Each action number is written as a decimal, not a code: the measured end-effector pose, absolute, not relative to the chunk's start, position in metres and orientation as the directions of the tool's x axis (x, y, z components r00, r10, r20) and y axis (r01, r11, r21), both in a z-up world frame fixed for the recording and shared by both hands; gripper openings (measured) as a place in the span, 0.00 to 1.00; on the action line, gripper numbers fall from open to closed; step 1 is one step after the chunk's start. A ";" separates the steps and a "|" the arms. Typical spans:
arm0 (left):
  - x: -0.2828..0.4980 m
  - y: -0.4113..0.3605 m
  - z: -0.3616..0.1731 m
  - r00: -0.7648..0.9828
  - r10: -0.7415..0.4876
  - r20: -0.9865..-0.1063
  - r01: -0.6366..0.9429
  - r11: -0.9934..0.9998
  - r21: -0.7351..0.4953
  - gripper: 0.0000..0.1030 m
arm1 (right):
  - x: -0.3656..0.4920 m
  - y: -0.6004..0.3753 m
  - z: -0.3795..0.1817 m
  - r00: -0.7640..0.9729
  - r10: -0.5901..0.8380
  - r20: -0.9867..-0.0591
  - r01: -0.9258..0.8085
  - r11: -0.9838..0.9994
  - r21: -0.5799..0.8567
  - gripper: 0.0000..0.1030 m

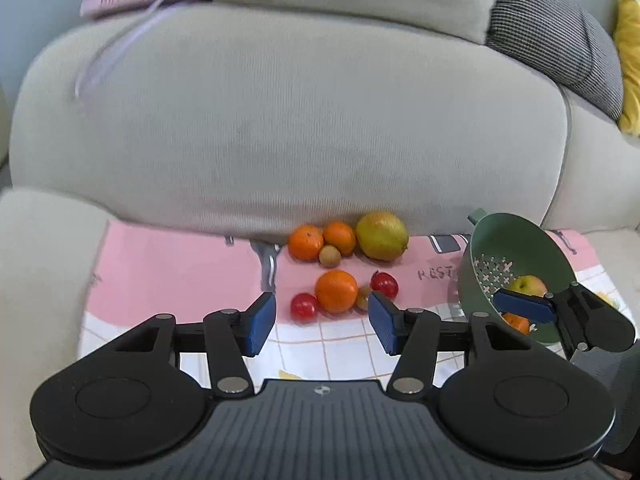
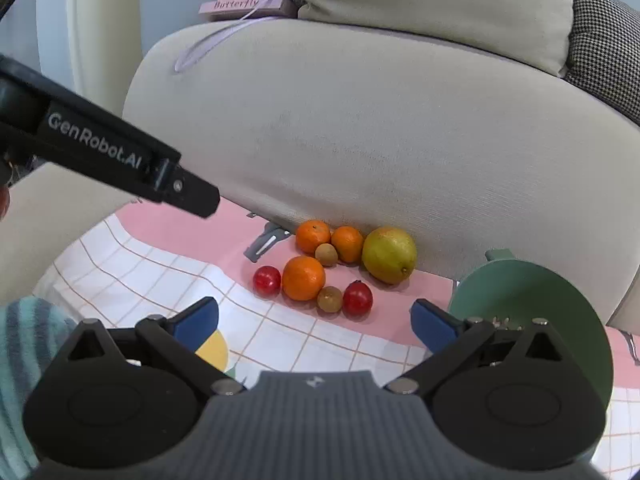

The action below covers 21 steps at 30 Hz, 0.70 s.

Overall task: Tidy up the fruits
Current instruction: 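Move both open tools back to the fruit pile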

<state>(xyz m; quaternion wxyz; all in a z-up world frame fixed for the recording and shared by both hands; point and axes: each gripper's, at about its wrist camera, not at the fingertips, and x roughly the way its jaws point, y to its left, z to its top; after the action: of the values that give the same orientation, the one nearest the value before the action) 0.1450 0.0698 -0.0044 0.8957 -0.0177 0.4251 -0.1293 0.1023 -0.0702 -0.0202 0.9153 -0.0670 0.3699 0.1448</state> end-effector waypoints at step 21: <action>0.208 0.046 -0.077 0.489 -0.340 -0.803 0.282 0.933 -0.224 0.58 | 0.193 -0.070 -0.071 0.667 0.076 -0.741 -0.437 0.846 -0.306 0.70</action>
<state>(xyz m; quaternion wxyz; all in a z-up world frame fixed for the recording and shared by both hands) 0.2078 0.0464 -0.0772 0.8622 -0.0308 0.4724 -0.1803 0.1927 -0.0699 -0.0712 0.8819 -0.2363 0.3811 0.1454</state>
